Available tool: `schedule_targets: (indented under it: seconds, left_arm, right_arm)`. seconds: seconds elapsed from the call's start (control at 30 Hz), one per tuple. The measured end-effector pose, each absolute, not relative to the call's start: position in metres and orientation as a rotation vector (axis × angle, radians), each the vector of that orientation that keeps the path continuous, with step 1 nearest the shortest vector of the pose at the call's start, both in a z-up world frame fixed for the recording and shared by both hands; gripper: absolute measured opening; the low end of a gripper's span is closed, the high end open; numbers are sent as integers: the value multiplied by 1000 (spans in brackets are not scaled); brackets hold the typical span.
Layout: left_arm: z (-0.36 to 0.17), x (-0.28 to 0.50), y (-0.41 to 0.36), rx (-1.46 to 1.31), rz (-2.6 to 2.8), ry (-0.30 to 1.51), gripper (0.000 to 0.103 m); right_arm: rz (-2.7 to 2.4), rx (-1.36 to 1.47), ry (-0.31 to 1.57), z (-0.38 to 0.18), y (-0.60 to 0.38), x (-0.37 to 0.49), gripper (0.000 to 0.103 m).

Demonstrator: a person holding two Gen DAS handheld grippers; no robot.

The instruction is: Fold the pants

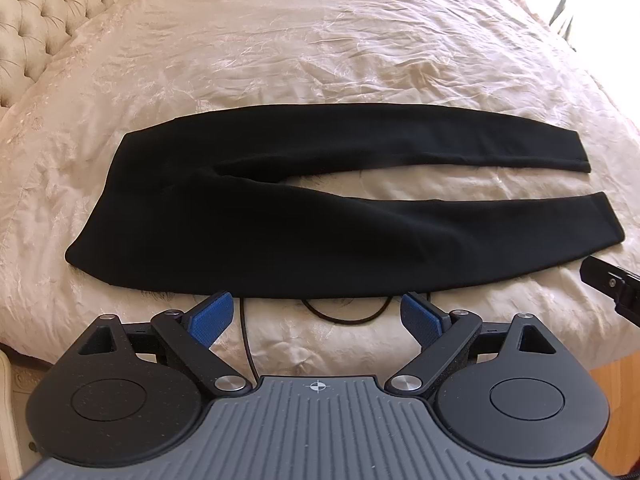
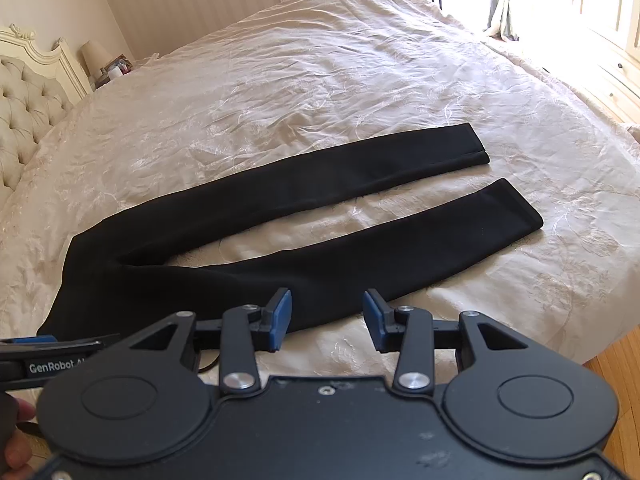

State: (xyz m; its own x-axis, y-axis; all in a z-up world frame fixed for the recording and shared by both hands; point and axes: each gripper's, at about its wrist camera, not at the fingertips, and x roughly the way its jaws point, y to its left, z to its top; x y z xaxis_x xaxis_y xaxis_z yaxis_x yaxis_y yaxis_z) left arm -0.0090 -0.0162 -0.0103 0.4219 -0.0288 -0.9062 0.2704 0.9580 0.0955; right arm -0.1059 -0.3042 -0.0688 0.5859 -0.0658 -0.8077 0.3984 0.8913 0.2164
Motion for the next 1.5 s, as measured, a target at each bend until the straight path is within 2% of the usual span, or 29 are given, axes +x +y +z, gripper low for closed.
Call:
schedule_targets:
  seconds: [1.5]
  left_arm:
    - [-23,-8,-13,226,-183,1172,91]
  right_arm:
    - [-269,368,943,-72,-301,-99,43]
